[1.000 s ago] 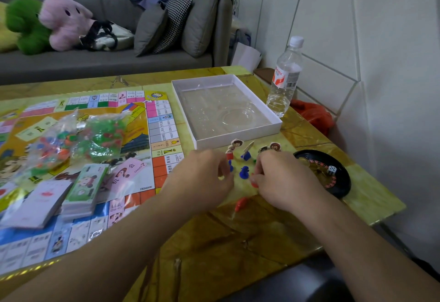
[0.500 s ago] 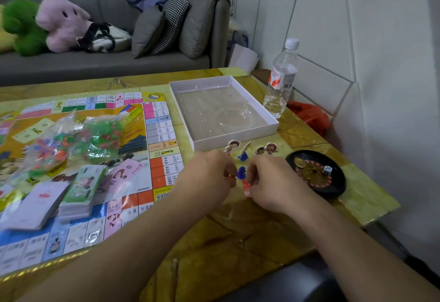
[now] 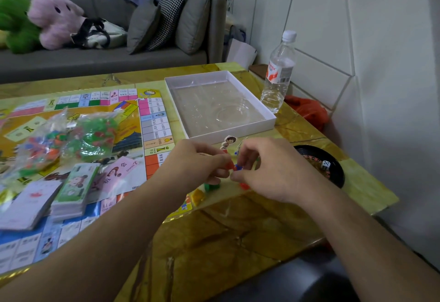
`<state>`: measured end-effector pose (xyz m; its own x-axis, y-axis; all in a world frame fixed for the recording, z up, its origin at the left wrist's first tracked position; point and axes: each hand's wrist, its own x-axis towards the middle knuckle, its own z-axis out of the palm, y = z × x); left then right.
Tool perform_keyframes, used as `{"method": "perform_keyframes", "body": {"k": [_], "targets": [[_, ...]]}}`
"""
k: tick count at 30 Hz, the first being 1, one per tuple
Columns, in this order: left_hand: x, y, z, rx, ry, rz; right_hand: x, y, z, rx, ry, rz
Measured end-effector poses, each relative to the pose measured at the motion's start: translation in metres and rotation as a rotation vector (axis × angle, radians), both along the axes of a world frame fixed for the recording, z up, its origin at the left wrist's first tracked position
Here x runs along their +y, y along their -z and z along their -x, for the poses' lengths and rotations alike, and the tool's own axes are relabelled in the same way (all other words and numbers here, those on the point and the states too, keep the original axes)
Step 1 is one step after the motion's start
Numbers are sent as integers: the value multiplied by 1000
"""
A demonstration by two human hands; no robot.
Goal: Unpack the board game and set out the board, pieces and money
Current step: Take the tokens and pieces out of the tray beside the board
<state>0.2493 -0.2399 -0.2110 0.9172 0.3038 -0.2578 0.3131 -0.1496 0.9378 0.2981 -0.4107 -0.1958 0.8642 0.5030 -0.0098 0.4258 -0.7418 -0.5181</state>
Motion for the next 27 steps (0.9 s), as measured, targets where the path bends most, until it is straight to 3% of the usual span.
{"method": "perform_keyframes", "body": {"k": [6,12,18,22,27], "targets": [[1,-1,2,56,43,52,9,9,0,-79,26,-5],[14,4,0,5,-22,-483,12,13,4,-126,3,189],[25,8,3,-31,-51,-613,19,15,11,-183,-47,396],[37,10,7,-12,-73,-676,18,6,16,-211,-43,331],[48,14,11,65,129,-876,32,14,23,-242,-186,241]]}}
